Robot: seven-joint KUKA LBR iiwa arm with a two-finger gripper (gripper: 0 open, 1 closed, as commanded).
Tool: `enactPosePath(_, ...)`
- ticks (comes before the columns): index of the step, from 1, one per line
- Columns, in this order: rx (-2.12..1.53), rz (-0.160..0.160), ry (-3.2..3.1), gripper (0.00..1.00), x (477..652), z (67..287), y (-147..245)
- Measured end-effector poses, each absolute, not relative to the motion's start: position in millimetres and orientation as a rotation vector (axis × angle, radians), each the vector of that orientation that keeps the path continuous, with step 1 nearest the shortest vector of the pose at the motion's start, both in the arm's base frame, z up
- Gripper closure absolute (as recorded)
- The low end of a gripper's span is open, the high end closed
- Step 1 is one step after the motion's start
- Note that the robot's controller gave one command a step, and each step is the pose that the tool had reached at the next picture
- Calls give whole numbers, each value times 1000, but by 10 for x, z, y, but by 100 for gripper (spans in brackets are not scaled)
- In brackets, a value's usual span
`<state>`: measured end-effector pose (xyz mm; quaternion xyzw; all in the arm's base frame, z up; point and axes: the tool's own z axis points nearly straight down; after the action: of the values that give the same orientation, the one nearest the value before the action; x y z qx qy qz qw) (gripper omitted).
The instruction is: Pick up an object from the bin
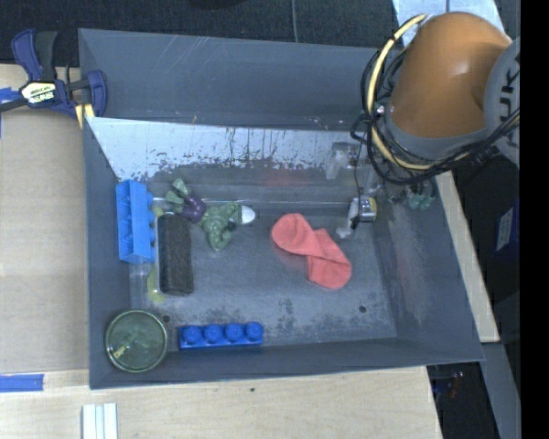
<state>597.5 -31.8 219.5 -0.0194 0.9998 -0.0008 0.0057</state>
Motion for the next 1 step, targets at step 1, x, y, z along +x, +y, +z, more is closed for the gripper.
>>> enactPosePath(1, -333, -9, 3104, 0, 5851, 1643, -91)
